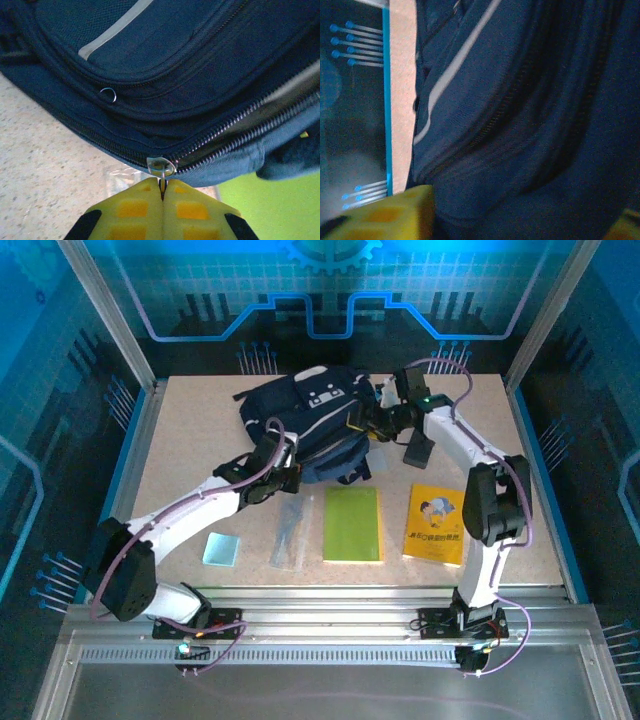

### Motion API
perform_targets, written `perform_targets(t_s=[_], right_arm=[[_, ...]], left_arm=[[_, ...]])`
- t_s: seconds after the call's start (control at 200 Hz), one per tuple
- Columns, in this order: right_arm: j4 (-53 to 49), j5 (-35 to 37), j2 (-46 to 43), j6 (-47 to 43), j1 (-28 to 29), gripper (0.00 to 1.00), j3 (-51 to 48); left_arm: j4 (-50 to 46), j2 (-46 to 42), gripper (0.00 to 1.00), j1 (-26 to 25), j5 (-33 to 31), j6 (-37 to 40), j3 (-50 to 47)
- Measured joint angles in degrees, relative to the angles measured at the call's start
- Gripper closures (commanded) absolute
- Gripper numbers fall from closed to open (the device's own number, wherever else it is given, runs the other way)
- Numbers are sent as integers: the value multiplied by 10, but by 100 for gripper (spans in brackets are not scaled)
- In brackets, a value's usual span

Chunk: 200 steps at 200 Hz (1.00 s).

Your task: Pack the student bag

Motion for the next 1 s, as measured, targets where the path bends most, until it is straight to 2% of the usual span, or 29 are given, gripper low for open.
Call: perform_targets(t_s=[0.065,0.165,0.355,0.595,0.805,0.86,0.9,1.001], right_arm=[[2,21,6,9,0,20,6],[5,50,2,19,-5,19,-5],[4,112,-78,22,-23,17,-121],[52,100,-222,83,-17,16,-279],[146,71,-193,174,13,19,-323],[175,69,-171,198,23,24,-325],[187,68,-160,209,27,32,-328],[221,86,-132,237,32,80,-330]], left_arm=[[7,26,100,-6,1,-2,13],[18,72,100,-13,8,-6,42],[19,150,100,-27,37,-11,117],[41,187,100,-43,73,-11,146],[46,187,100,-53,78,-15,150],[44,187,100,-54,78,-15,150],[44,187,100,-54,78,-15,150],[46,186,100,-54,77,-15,144]])
